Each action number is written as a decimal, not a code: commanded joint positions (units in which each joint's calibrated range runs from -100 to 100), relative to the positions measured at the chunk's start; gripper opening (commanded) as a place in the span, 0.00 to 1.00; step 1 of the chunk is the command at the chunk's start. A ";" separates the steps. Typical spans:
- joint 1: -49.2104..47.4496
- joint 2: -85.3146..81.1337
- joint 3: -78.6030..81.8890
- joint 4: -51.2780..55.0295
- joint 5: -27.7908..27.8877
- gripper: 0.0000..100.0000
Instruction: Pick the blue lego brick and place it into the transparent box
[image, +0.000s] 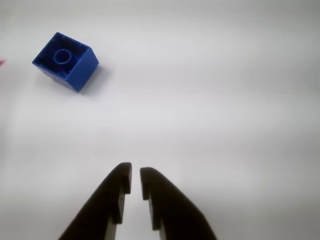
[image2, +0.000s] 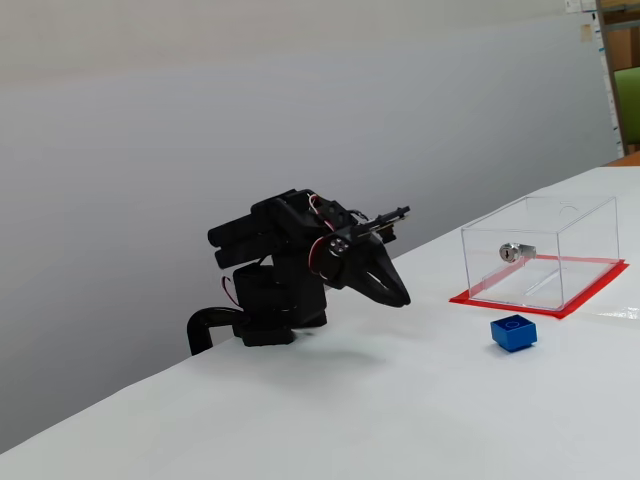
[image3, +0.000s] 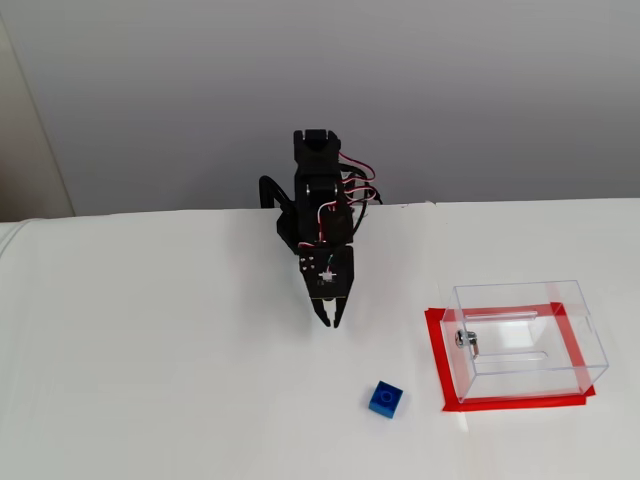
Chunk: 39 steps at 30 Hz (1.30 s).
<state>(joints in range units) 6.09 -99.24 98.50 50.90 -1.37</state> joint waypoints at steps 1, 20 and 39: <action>-2.80 0.00 0.60 -0.07 0.06 0.02; -3.69 24.86 -33.49 13.59 -0.30 0.02; -5.76 48.88 -67.76 22.99 -0.46 0.02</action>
<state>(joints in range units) 1.39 -54.25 37.60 73.86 -1.51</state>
